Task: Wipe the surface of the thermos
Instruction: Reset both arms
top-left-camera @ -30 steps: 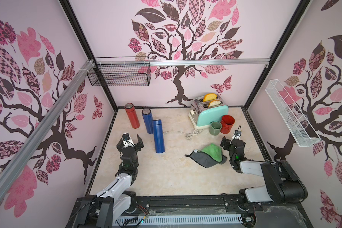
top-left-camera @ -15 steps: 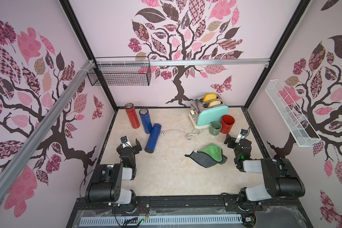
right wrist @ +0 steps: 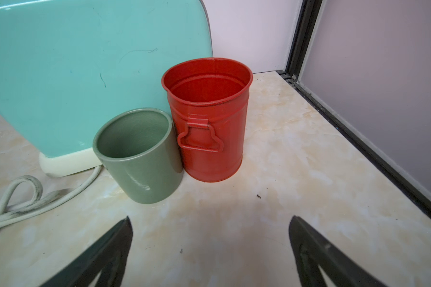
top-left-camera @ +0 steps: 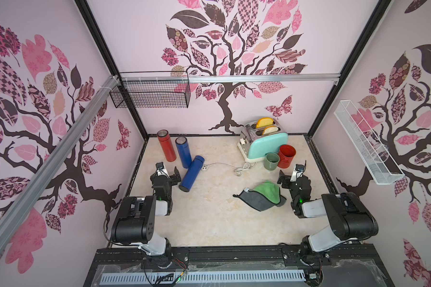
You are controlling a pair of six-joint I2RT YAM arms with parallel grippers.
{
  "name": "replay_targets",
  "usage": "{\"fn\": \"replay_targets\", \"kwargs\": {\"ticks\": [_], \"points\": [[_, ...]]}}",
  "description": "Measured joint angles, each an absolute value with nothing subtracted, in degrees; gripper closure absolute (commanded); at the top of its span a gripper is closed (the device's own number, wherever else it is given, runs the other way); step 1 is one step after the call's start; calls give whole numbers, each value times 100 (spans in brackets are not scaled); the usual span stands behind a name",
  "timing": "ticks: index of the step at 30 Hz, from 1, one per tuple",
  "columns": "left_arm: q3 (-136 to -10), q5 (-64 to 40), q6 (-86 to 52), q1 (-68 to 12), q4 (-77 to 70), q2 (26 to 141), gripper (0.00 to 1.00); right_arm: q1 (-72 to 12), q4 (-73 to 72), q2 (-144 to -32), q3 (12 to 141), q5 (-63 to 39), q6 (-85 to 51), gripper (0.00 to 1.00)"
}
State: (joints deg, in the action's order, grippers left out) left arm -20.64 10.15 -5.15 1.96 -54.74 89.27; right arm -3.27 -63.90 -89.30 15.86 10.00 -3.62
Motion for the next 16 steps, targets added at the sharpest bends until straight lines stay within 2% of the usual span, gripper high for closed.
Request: {"fn": "replay_targets", "kwargs": {"ticks": [16], "points": [[-2099, 1070, -421, 71, -5039, 8927, 2, -331, -6392, -8930, 1586, 1090, -357, 0]]}}
